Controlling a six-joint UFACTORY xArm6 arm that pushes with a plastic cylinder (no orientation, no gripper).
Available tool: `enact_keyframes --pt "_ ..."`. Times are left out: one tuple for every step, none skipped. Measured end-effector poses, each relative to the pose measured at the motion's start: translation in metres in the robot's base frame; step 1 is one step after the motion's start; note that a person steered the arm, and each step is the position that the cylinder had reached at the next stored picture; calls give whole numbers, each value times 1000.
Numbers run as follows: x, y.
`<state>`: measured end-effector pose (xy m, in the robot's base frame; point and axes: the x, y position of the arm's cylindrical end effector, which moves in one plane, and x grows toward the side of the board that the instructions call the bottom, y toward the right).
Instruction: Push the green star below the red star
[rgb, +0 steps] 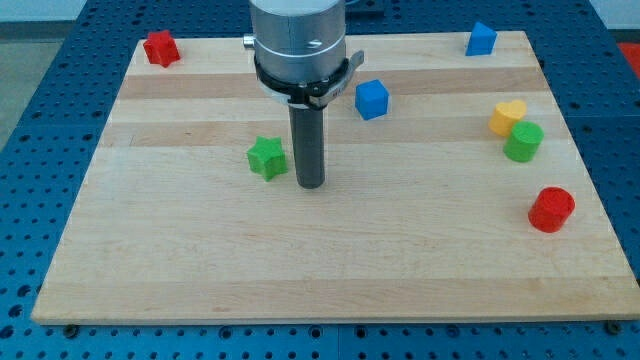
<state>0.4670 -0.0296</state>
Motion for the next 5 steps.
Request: enact_keyframes --pt "-28 -24" --pt "-51 -62" --pt "-51 -80" --pt "-51 -91" --pt "-53 -122"
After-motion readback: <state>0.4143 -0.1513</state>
